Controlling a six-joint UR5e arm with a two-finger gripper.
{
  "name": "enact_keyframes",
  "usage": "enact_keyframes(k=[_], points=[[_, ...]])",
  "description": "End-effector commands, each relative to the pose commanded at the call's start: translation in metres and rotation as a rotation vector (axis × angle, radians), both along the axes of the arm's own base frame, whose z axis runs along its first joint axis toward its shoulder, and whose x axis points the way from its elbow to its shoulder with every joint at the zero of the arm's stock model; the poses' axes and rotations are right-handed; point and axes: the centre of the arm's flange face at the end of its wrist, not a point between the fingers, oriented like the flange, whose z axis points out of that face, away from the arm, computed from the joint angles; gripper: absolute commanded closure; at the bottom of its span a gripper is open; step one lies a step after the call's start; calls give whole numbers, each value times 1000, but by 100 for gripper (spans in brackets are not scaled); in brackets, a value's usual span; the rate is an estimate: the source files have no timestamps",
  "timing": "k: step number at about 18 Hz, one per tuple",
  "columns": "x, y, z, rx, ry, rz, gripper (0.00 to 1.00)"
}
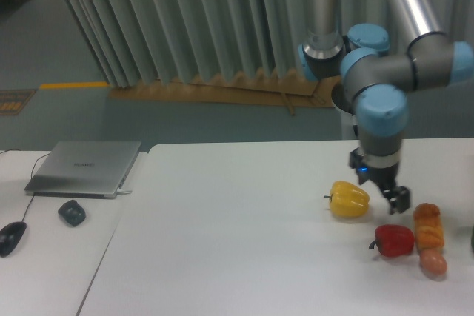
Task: Place the yellow pepper on the table
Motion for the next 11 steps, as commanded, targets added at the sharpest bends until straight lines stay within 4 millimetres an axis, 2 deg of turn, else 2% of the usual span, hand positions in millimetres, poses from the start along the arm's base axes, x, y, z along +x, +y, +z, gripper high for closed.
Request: enact_keyframes(k=[1,3,7,11], points=[[-20,-11,11,34,70,26,0],[-27,-15,17,42,85,42,0],[-13,-15,13,7,43,37,0],[1,-3,7,-1,21,53,0]])
